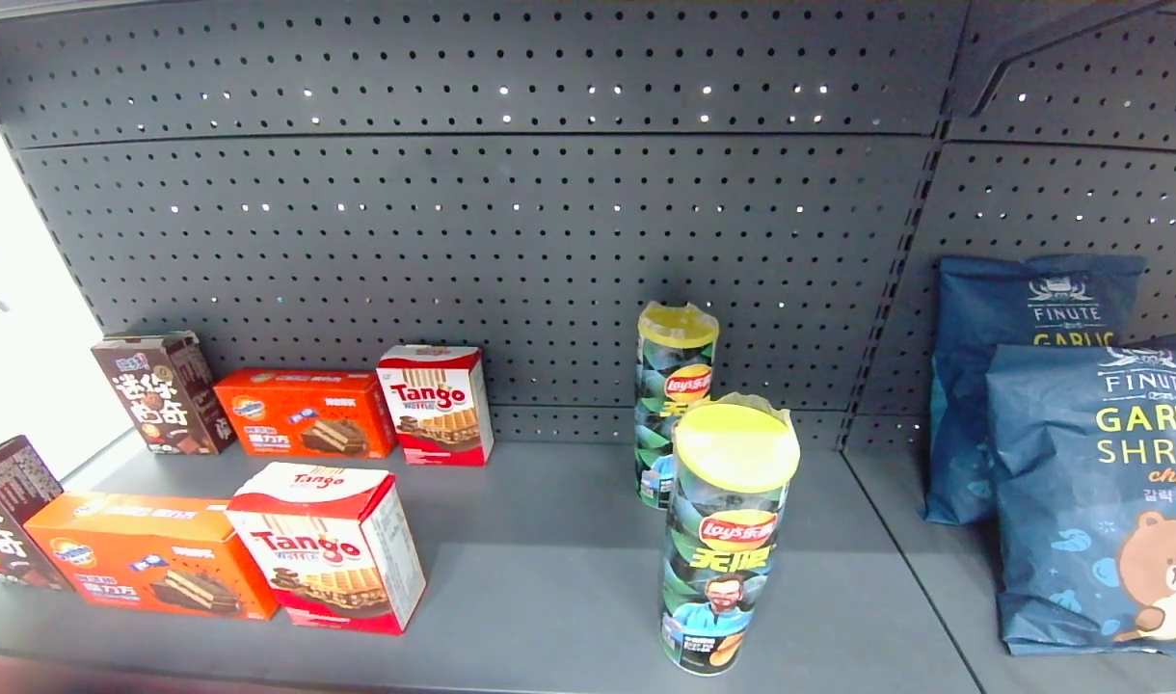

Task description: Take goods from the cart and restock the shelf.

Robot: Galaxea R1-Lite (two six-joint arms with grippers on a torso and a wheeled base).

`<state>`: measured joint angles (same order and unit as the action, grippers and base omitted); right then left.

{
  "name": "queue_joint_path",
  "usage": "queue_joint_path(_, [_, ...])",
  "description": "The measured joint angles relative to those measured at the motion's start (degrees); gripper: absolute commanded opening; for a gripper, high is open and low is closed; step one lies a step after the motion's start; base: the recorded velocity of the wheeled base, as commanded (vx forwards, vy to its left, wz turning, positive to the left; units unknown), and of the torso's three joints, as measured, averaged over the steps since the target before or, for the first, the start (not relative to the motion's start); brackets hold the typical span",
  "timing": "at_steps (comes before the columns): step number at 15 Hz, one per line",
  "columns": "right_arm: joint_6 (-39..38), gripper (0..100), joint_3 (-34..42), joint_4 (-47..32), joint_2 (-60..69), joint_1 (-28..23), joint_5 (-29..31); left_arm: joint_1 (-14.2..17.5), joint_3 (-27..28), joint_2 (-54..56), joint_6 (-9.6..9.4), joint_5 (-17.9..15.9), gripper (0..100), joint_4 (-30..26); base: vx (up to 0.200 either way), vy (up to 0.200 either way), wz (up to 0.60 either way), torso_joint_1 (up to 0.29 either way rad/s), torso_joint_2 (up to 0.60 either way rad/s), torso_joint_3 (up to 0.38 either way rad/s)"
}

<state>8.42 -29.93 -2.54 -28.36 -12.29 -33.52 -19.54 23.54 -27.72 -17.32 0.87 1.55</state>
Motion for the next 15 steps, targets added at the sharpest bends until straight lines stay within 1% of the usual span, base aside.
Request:
queue_joint_path(3, [3.6, 100, 2.4, 0.0, -5.6, 7.2, 1.9, 0.0, 0.1, -0.1, 0.02, 0.0, 100, 0.2, 0.000, 0.000, 0.00, 0.000, 0.00, 0.000])
queue_joint_path(6, [5.0, 100, 4.3, 0.4, -10.9, 18.0, 7.8, -0.1, 0.2, -1.2, 0.02, 0.0, 100, 0.4, 0.000, 0.000, 0.00, 0.000, 0.00, 0.000])
queue_joint_path(7, [4.8, 100, 4.7, 1.8, -13.4, 21.6, 9.6, -0.1, 0.2, -1.4, 0.00, 0.0, 100, 0.4, 0.000, 0.000, 0.00, 0.000, 0.00, 0.000])
queue_joint_path(9, [3.1, 100, 5.0, 6.3, -18.8, 26.9, 12.5, -0.1, 0.3, -1.5, 0.24, 0.1, 100, 0.4, 0.000, 0.000, 0.00, 0.000, 0.00, 0.000])
queue_joint_path(12, [1.2, 100, 4.7, 10.8, -26.9, 31.2, 14.4, -0.1, 0.3, -1.6, 0.33, 0.2, 100, 0.4, 0.000, 0.000, 0.00, 0.000, 0.00, 0.000])
queue_joint_path(15, [1.1, 100, 2.5, 11.0, -33.1, 34.2, 15.8, 0.0, -0.1, -1.7, 0.35, 0.2, 100, 0.4, 0.000, 0.000, 0.00, 0.000, 0.00, 0.000])
